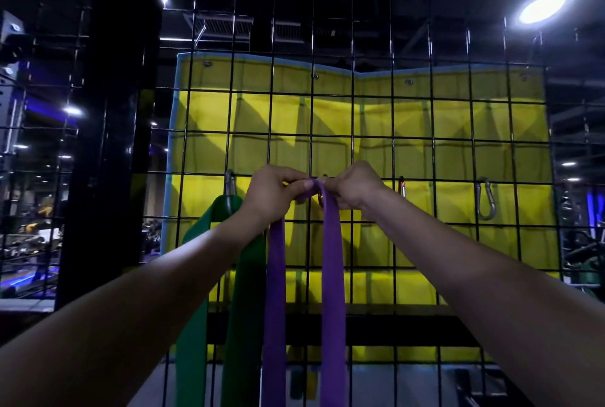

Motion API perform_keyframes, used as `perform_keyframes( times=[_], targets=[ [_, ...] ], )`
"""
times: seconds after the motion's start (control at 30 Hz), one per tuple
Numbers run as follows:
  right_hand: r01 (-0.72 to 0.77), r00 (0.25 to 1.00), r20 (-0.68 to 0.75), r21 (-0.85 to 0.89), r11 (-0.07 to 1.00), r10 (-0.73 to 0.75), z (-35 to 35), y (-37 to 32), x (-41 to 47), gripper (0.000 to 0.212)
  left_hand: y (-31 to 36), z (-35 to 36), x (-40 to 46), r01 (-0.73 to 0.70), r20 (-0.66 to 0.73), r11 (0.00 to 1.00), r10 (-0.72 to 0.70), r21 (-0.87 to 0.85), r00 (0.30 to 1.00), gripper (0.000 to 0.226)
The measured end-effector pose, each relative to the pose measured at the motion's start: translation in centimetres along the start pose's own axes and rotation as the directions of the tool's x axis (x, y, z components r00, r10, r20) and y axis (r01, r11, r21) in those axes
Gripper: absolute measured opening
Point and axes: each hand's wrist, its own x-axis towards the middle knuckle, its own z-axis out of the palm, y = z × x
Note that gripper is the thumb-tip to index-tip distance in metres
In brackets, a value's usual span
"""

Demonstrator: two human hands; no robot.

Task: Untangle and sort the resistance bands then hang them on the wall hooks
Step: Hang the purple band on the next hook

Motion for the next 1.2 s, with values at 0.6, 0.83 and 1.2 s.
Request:
perform_keyframes(
  times=[0.6, 0.83, 1.2],
  targets=[
    [0.171, 0.985, 0.035, -0.227, 0.959, -0.167, -0.6, 0.6, -0.3, 0.033, 0.7, 0.4, -0.8, -0.023, 0.154, 0.996, 0.01, 0.083, 0.988, 0.018],
    [0.138, 0.99, 0.06, -0.19, 0.972, -0.128, -0.9, 0.6, 0.4, 0.037, 0.7, 0.9, -0.6, -0.13, 0.131, 0.952, 0.097, 0.275, 0.987, 0.02],
    [0.14, 0.99, 0.066, -0.266, 0.954, -0.127, -0.8, 0.0, 0.4, 0.037, 1.5, 0.7, -1.1, -0.387, 0.352, 0.709, 0.205, 0.59, 0.913, 0.025]
  ],
)
